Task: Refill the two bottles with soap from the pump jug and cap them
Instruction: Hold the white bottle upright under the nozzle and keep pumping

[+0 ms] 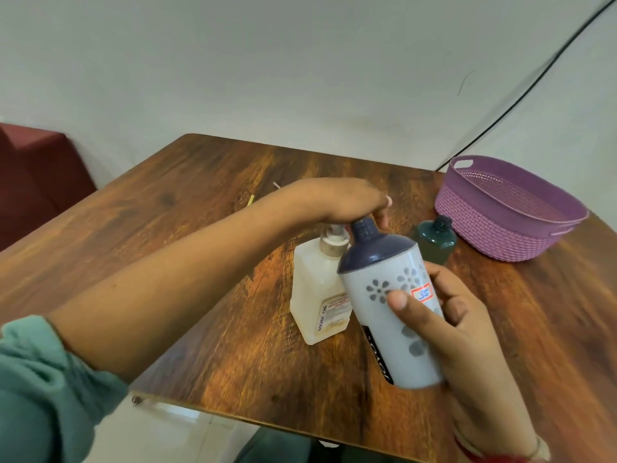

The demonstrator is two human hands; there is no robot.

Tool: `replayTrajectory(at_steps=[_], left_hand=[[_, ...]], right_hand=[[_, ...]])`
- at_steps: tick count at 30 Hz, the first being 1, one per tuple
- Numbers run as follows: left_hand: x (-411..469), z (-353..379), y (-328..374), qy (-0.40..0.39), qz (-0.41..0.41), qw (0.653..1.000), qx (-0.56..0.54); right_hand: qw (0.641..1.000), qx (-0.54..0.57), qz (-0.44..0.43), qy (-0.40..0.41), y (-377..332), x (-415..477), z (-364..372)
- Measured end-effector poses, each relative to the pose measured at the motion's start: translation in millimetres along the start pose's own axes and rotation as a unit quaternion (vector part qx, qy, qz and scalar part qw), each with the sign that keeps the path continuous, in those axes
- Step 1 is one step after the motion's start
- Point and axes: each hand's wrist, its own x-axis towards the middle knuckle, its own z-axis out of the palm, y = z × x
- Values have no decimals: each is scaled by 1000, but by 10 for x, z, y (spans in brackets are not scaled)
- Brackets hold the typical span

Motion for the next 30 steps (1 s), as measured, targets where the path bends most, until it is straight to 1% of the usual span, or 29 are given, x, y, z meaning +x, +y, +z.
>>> replayTrajectory(at_steps=[2, 4, 8, 10, 12, 14, 18, 19, 21, 23, 24, 26, 30], left_hand=[[24, -9, 19, -11, -5, 999, 42], [16, -41, 53, -10, -5, 999, 47], [15, -128, 49, 59, -1, 994, 88], [23, -80, 29, 43, -1, 996, 76], [45, 6, -18, 6, -8, 1000, 21], [44, 45, -36, -9, -16, 1000, -18], [62, -66, 58, -36, -9, 997, 74], [66, -99, 72, -36, -11, 996, 78], [86, -117, 58, -2, -7, 998, 62], [109, -71, 14, 22, 1, 1000, 19], [113, -36, -6, 17, 5, 1000, -3], [91, 19, -24, -1, 5, 1000, 1], [83, -42, -1, 14, -4, 1000, -12]], right_hand=[[1000, -2, -1, 3, 0, 0, 1], [1000, 1, -4, 5, -13, -5, -5], [1000, 3, -6, 3, -36, -12, -17], [1000, 4, 0, -1, -19, -12, -6], [1000, 7, 7, -1, 6, -11, 4], [1000, 3, 13, -1, 29, -5, 10], [1000, 11, 3, 1, 21, 7, 12], [1000, 14, 1, 0, 9, 8, 14], [1000, 23, -2, -2, -12, 3, 13], [1000, 24, -1, -1, -10, 5, 3], [1000, 17, 2, 0, 0, 4, 1], [1000, 4, 5, 2, 15, 2, 8], [1000, 7, -2, 7, 16, 10, 21]])
